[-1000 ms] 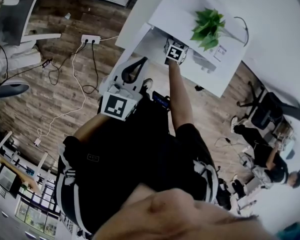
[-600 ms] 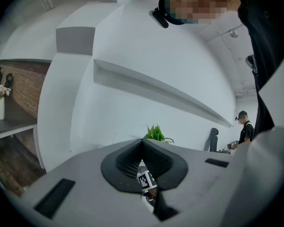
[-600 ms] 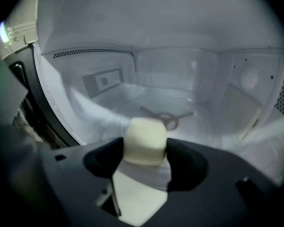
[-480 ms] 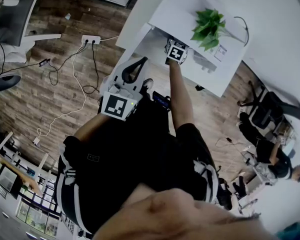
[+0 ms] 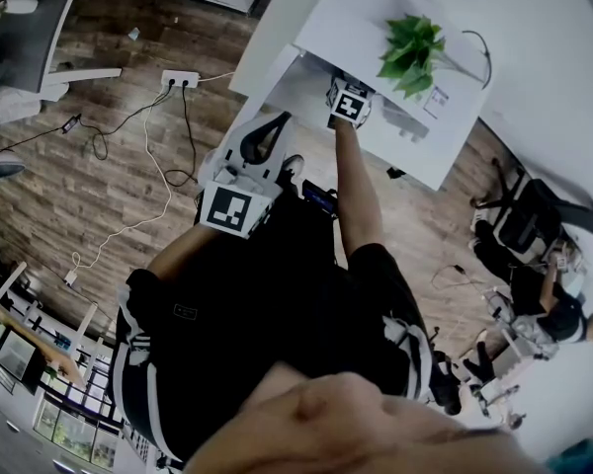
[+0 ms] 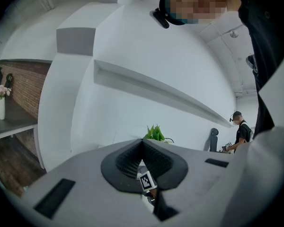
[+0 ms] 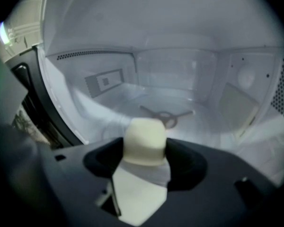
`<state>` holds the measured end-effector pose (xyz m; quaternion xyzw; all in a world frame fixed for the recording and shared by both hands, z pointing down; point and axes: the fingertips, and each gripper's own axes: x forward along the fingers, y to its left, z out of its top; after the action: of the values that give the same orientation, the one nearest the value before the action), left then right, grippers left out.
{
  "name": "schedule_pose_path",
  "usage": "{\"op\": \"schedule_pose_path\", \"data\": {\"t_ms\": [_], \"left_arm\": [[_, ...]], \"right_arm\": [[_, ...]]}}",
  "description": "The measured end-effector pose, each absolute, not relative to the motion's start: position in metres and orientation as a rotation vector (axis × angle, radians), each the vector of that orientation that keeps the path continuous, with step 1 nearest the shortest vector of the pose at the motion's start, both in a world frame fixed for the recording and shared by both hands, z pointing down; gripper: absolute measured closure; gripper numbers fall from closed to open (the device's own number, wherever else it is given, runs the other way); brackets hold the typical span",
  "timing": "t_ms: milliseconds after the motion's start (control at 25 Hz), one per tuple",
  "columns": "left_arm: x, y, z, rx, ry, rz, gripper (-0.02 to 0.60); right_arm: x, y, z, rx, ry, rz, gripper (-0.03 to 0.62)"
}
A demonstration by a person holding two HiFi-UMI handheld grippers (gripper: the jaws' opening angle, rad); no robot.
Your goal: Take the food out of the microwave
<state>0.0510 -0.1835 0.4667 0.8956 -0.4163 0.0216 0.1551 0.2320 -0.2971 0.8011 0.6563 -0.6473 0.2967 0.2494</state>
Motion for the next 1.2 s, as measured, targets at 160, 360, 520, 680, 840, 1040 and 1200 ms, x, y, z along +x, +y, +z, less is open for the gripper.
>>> {"op": "schedule_pose_path", "data": {"t_ms": [160, 360, 520, 680, 840, 1040, 1200], "left_arm": [[0.052, -0.181, 0.467, 2.564, -1.190, 0.058, 0.552], [0.050, -0.180, 0.463, 2.567, -1.191, 0.049, 0.551], [0.049, -0.178, 0.461, 2.573, -1.190, 0.043, 0.551], [0.047, -0.174, 0.458, 2.569, -1.189, 0.035, 0.551], [0.047, -0.170, 0.457, 2.579, -1.187, 0.030, 0.551], [0.046, -0.165, 0.455, 2.587, -1.180, 0.024, 0.552], [0.045, -0.161, 0.455, 2.591, -1.173, 0.024, 0.551]], "right_arm": [[0.231, -0.295, 0.803, 1.781, -1.770, 0.825, 0.301], [0.230, -0.292, 0.800, 1.790, -1.778, 0.829, 0.301], [0.228, -0.292, 0.794, 1.790, -1.795, 0.820, 0.301], [0.229, -0.286, 0.793, 1.791, -1.780, 0.824, 0.301], [0.226, -0.286, 0.787, 1.797, -1.803, 0.808, 0.301], [0.224, -0.281, 0.780, 1.798, -1.801, 0.818, 0.301], [0.226, -0.276, 0.780, 1.810, -1.807, 0.814, 0.301]]}}
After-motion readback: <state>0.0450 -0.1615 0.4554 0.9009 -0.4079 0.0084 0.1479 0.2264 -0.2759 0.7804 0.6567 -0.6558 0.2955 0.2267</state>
